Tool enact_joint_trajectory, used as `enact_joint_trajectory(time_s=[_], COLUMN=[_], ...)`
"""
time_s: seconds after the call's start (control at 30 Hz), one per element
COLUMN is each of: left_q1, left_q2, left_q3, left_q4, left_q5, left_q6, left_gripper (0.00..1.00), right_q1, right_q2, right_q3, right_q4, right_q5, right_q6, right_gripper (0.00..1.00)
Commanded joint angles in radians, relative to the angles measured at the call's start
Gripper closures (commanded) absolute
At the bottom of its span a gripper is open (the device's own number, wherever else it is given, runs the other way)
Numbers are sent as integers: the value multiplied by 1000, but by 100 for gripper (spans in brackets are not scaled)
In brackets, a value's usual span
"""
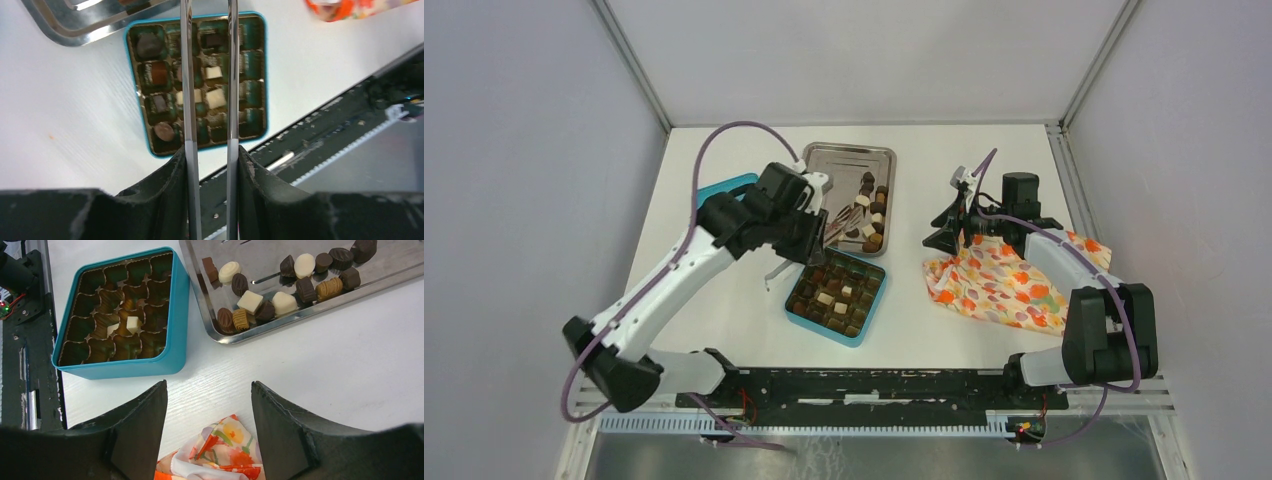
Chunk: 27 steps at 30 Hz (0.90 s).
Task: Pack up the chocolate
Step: Place the fake chocolate in the packing box.
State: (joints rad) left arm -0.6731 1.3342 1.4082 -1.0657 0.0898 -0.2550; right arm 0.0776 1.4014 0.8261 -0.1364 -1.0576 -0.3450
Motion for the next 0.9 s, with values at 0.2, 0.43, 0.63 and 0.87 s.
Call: enact_joint_trajectory(time_s=[0.2,0.43,0.63,0.87], left_q1=[-110,-181,-187,-189], left_q2=[-258,-244,-281,-332], left_q3=[-125,-100,-134,-147], left_q4=[-42,-103,-82,-169], left_q5=[117,118,137,144], left_q6=[-253,-239,-182,-191], left_gripper=[98,98,98,98], right_q1=[-3,-3,-3,0], right_q2=[5,28,79,160], right_q3=[4,27,209,365], right_q4=[27,-45,-502,-679], right_q5=[-27,-26,-9,-65], right_q6=[7,-59,-484,-654], right_gripper=[32,32,32,32])
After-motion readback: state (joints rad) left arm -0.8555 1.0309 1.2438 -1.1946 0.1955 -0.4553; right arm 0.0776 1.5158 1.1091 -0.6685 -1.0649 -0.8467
